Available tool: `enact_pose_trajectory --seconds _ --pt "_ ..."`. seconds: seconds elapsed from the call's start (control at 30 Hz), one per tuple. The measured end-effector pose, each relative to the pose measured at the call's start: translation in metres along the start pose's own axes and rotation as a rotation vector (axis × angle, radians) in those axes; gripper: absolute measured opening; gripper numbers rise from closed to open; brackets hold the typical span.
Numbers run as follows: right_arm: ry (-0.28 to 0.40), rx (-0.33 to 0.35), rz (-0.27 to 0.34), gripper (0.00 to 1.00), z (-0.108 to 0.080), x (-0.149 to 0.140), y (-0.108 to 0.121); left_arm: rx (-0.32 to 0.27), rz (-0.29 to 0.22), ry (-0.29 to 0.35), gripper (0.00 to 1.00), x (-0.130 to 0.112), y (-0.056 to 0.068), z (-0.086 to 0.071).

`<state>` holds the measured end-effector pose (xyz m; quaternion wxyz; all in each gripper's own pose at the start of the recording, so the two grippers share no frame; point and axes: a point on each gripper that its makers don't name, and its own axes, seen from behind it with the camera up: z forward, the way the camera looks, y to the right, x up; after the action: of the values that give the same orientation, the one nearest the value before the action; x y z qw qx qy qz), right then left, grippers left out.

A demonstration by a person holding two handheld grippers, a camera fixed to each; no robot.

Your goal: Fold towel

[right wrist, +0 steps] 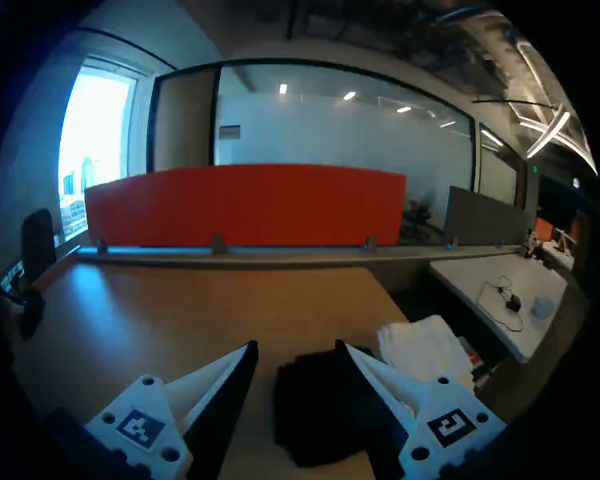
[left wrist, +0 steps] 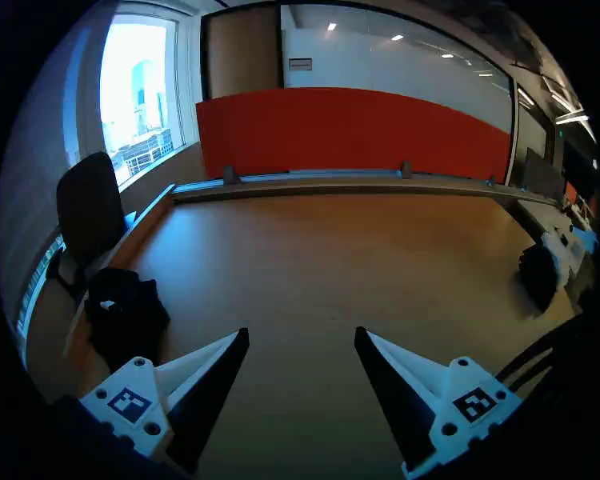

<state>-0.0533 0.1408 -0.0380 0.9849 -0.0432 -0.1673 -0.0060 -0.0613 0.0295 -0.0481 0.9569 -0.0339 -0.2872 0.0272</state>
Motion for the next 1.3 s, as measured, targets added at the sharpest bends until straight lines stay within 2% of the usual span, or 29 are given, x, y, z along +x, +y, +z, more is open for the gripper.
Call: enact_pose_trajectory --seconds 0.1,0.3,0.5,0.6,0.7,0.87,1.0,1.1,1.3 --pt "0.065 -0.003 0.017 0.77 -0.002 0.017 -0.005 -0.002 -0.005 0.007 0.98 0.002 0.001 0.001" --pt "0.087 0.029 0.032 0.78 -0.001 0.025 -0.018 -0.003 -0.003 0.023 0.99 0.007 0.001 0.002" --pt "0.111 0.041 0.019 0.78 0.0 0.035 -0.028 -0.005 -0.008 0.069 0.98 0.02 0.001 0.004" --pt "0.123 0.046 0.01 0.78 0.001 0.041 -0.033 -0.008 -0.021 0.116 0.98 0.032 0.001 0.004" --pt "0.141 0.048 0.001 0.78 0.001 0.048 -0.038 -0.001 -0.035 0.188 0.98 0.051 -0.002 0.002" --pt "0.153 0.059 -0.014 0.78 0.003 0.053 -0.047 0.038 -0.036 0.291 0.98 0.079 -0.013 -0.003" --pt "0.156 0.066 -0.023 0.78 0.002 0.057 -0.054 0.055 -0.028 0.398 0.98 0.108 -0.017 -0.015" --pt "0.163 0.069 -0.029 0.78 0.002 0.06 -0.059 0.055 -0.038 0.46 0.98 0.121 -0.018 -0.021" --pt "0.173 0.072 -0.042 0.78 0.001 0.066 -0.066 0.041 -0.049 0.476 0.98 0.127 -0.019 -0.019"
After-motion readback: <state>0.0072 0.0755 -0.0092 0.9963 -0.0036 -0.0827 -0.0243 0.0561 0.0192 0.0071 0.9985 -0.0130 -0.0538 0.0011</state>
